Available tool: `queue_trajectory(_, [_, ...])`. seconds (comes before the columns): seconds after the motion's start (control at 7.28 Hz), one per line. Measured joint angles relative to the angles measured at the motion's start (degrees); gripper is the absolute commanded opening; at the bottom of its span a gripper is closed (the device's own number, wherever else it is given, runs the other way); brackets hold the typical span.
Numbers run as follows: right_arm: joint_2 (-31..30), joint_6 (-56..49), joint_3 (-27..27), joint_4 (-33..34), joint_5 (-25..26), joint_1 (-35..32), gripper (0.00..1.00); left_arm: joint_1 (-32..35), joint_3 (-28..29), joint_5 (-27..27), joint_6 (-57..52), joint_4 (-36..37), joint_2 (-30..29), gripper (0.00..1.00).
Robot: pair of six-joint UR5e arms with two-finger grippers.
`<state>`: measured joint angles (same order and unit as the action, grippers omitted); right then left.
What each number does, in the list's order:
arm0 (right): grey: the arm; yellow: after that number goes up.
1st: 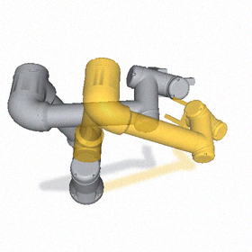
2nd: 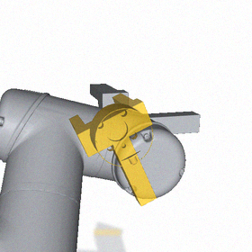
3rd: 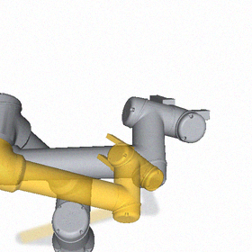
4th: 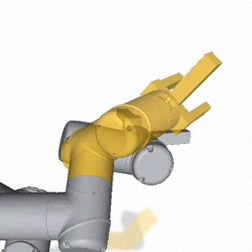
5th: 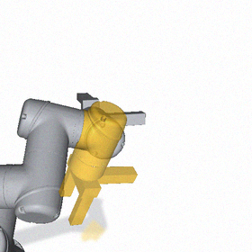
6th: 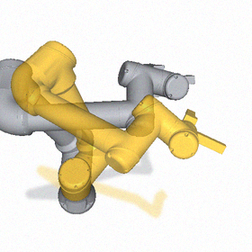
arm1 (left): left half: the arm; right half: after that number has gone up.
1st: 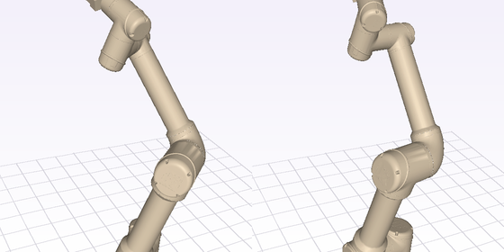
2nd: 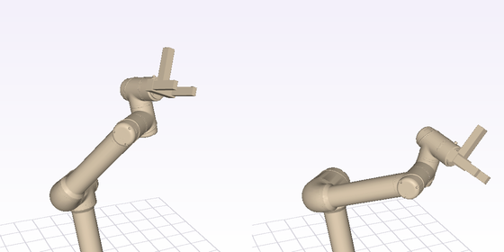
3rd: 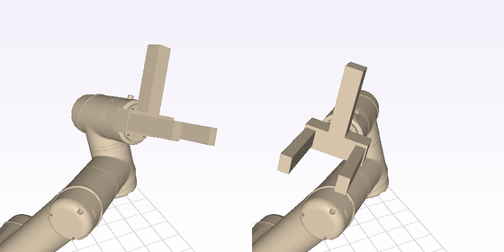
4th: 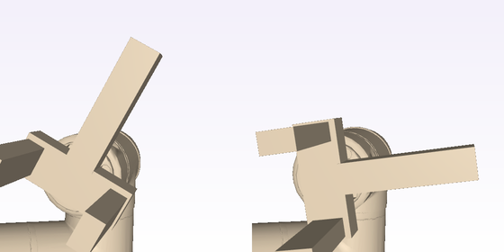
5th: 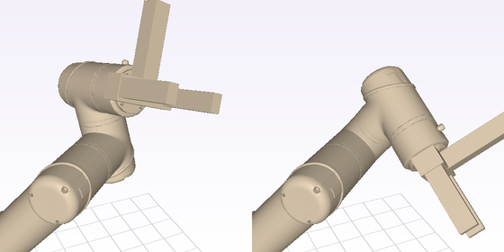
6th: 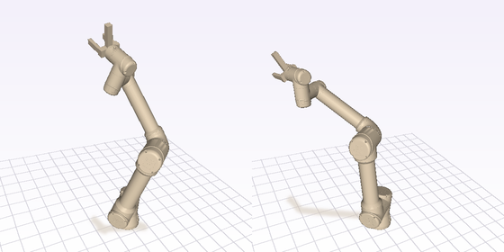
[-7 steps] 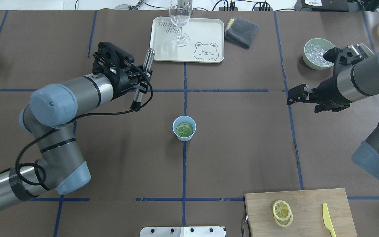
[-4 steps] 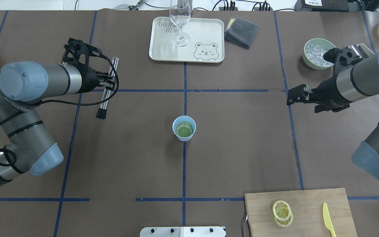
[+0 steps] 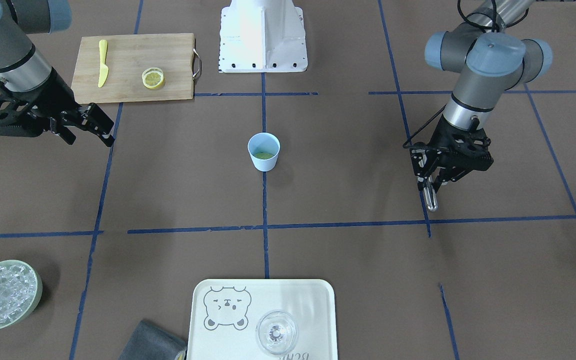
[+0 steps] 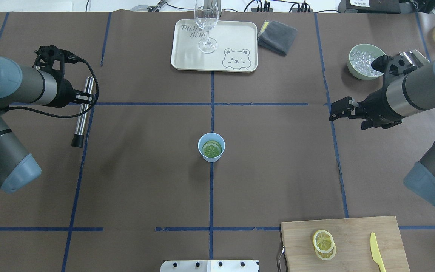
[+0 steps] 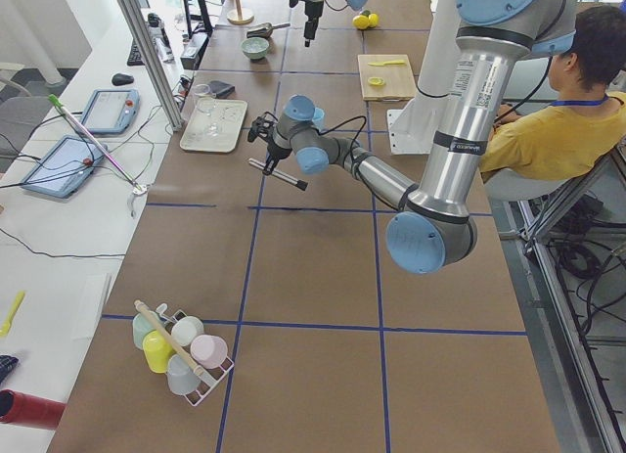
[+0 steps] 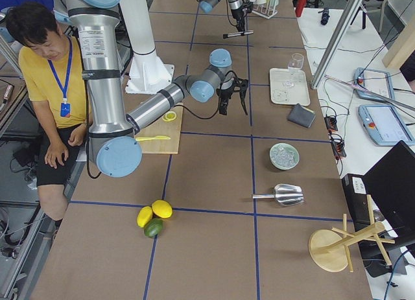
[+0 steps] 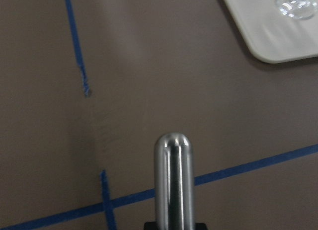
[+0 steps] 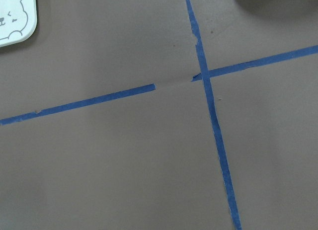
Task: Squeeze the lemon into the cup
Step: 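Lower the muddler onto the table and release it with the left gripper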
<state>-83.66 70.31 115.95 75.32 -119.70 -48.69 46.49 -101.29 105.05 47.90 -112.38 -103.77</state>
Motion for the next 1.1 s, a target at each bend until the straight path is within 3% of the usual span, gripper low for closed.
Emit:
queue_trajectory(0.55, [-0.3, 0.0, 0.0, 0.0, 0.1, 0.0, 1.0, 0.0, 1.7, 4.5, -4.6, 18.9, 0.8, 0.0])
queue_trajectory(1.1, [-0.4, 0.1, 0.2, 0.0, 0.1, 0.1, 1.0, 0.2, 4.0, 6.0, -6.3, 22.2, 1.0, 0.0])
